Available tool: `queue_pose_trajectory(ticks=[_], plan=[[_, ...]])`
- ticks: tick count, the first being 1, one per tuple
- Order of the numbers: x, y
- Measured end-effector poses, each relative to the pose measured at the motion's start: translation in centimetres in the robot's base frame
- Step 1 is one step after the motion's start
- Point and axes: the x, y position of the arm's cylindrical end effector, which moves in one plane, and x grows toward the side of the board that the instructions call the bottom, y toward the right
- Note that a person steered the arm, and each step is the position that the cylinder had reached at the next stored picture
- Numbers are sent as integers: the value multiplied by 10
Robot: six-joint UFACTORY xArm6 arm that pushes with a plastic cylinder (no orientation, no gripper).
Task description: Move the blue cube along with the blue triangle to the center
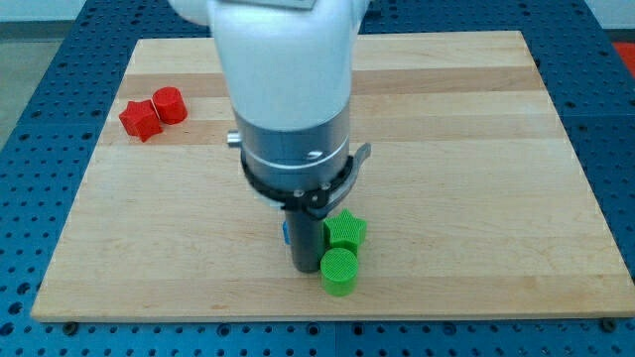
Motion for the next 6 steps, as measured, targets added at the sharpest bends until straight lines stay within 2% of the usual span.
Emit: queue_pose_trajectory(ticks=[3,5,6], plan=[[-82,1],[-97,6],[-97,47]])
